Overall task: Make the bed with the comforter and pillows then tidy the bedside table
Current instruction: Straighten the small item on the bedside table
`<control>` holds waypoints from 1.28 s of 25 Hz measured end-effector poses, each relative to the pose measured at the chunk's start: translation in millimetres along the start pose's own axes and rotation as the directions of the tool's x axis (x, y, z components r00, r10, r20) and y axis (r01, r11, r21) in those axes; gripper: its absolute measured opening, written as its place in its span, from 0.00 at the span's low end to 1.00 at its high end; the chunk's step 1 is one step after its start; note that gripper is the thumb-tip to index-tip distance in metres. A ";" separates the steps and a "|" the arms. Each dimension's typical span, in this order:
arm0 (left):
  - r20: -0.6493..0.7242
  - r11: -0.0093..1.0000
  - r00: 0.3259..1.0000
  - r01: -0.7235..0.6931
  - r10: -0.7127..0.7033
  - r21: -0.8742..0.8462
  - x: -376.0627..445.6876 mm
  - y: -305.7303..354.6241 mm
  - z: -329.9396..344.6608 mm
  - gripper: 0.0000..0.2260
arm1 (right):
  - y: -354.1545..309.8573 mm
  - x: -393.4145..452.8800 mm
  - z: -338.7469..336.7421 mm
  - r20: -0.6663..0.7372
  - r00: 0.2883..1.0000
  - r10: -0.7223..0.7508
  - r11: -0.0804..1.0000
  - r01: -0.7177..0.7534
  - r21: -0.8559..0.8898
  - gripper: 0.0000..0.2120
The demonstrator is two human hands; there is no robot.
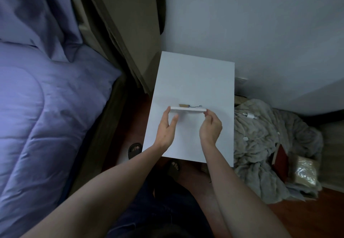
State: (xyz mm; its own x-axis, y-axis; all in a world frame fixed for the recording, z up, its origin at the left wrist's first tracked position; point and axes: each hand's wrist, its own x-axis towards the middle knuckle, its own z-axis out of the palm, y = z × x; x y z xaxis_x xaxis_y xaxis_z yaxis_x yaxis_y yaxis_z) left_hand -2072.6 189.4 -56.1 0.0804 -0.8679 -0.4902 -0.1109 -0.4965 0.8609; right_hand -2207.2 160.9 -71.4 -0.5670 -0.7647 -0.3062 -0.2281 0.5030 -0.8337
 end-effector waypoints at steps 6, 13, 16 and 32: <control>-0.038 1.000 0.999 -0.024 0.024 -0.006 2.0 2.0 -14.1 0.24 | -4.3 -3.2 7.0 0.089 0.996 -0.032 0.999 0.034 -0.024 0.17; 0.018 0.998 0.999 -0.034 0.033 0.057 21.2 0.8 -20.4 0.26 | -4.0 -1.1 7.8 0.161 0.985 -0.057 0.994 0.071 -0.082 0.18; 0.047 0.995 0.998 -0.036 0.032 0.098 25.3 -4.6 -21.9 0.27 | 1.9 0.1 4.3 0.222 0.974 -0.048 0.991 0.074 -0.110 0.19; 0.166 0.976 0.978 0.089 -0.123 0.198 39.5 -24.1 -24.5 0.27 | 28.5 11.6 9.2 0.487 0.855 0.177 0.943 -0.005 -0.334 0.26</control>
State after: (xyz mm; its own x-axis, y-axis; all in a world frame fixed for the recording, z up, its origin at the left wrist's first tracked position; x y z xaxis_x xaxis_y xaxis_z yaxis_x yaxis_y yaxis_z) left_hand -2042.5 167.5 -92.8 -0.0723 -0.7906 -0.6081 -0.2972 -0.5649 0.7698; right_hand -2213.0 162.7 -102.9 -0.1394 -0.7610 -0.6336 -0.4760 0.6126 -0.6310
